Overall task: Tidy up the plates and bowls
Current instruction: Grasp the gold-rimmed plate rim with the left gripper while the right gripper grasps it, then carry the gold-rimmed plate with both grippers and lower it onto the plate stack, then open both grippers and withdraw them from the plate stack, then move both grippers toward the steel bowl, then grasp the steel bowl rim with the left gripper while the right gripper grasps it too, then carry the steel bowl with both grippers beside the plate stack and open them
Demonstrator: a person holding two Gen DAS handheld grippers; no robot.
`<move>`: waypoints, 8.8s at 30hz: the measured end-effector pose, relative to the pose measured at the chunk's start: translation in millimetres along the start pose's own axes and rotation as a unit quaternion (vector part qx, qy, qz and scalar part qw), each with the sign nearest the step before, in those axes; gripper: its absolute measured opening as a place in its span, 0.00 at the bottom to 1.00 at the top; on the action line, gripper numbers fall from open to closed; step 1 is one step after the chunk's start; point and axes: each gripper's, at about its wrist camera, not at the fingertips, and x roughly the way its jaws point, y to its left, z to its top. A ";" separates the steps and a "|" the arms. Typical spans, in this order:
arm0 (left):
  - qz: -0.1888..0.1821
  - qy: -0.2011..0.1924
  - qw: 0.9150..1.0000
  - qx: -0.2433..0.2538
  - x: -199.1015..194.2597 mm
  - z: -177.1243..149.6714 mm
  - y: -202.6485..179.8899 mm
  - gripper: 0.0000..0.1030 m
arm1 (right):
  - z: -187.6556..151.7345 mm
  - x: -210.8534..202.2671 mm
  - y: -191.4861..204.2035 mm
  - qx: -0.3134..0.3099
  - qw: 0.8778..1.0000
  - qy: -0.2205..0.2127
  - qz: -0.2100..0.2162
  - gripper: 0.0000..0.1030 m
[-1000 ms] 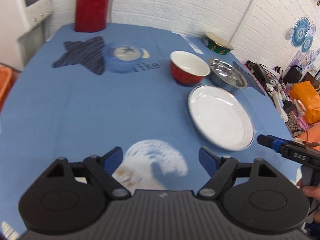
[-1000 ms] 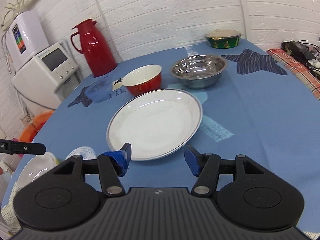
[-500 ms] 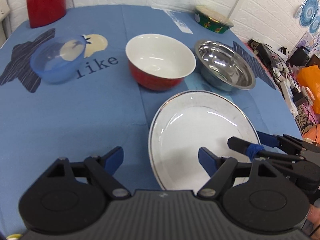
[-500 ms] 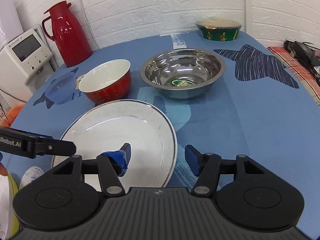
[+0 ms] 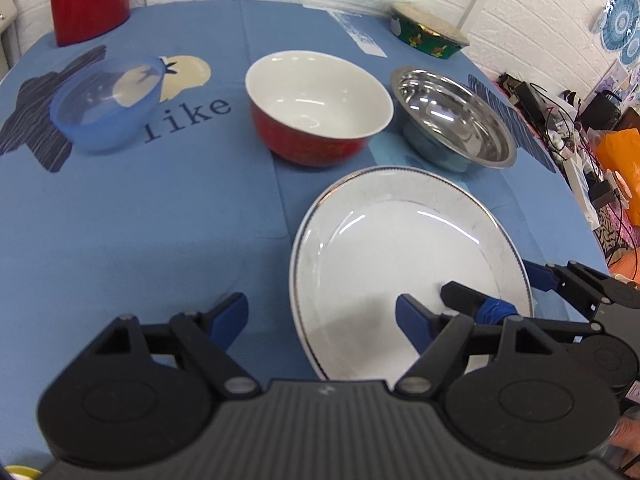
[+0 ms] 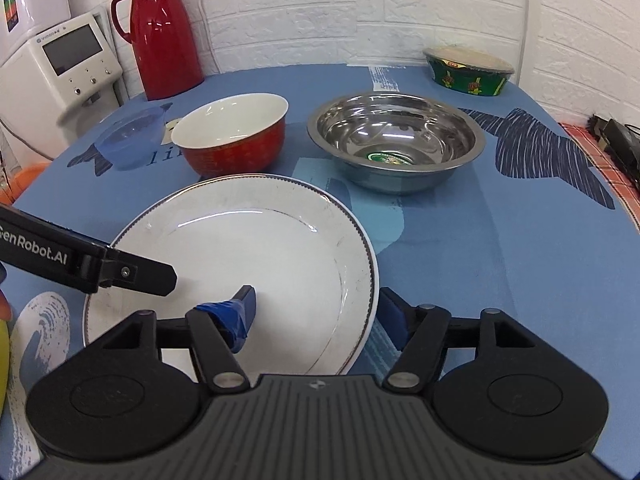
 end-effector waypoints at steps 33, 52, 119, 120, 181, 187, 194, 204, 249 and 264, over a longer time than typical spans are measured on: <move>0.017 -0.020 1.000 0.016 -41.0 -23.0 -2.0 0.22 | -4.4 -32.2 15.6 0.044 0.998 -0.037 0.018 0.27; 0.089 -0.101 0.990 -0.041 -185.3 -131.9 86.5 0.22 | -21.9 -82.9 144.1 -0.005 0.990 -0.090 0.109 0.29; 0.064 -0.163 0.985 0.007 -198.7 -157.0 41.0 0.68 | -53.7 -105.6 126.6 0.035 0.992 -0.039 0.117 0.33; 0.063 -0.161 0.985 0.008 -196.8 -154.4 39.0 0.68 | -52.8 -105.2 121.8 0.042 0.993 -0.031 0.104 0.33; -0.024 -0.107 0.951 -0.288 71.3 78.8 -59.1 0.77 | 132.0 97.9 -125.8 0.020 0.999 0.038 0.002 0.36; -0.004 -0.103 0.957 -0.270 76.0 84.7 -67.2 0.59 | 125.8 101.9 -114.6 -0.024 0.999 0.019 -0.012 0.37; 0.005 -0.102 0.960 -0.261 77.7 85.3 -69.1 0.56 | 123.0 101.1 -115.7 -0.031 0.999 0.016 -0.024 0.42; -0.005 -0.070 0.968 -0.243 85.2 91.9 -59.9 0.08 | 113.1 88.5 -115.0 -0.040 0.999 -0.001 0.008 0.10; -0.020 -0.027 0.995 -0.090 -95.4 -158.7 -38.1 0.06 | -95.2 -104.7 56.6 -0.080 0.995 0.011 0.064 0.19; -0.030 -0.022 0.996 -0.081 -73.4 -146.7 -45.3 0.09 | -92.4 -94.1 37.1 -0.065 0.996 0.024 0.059 0.21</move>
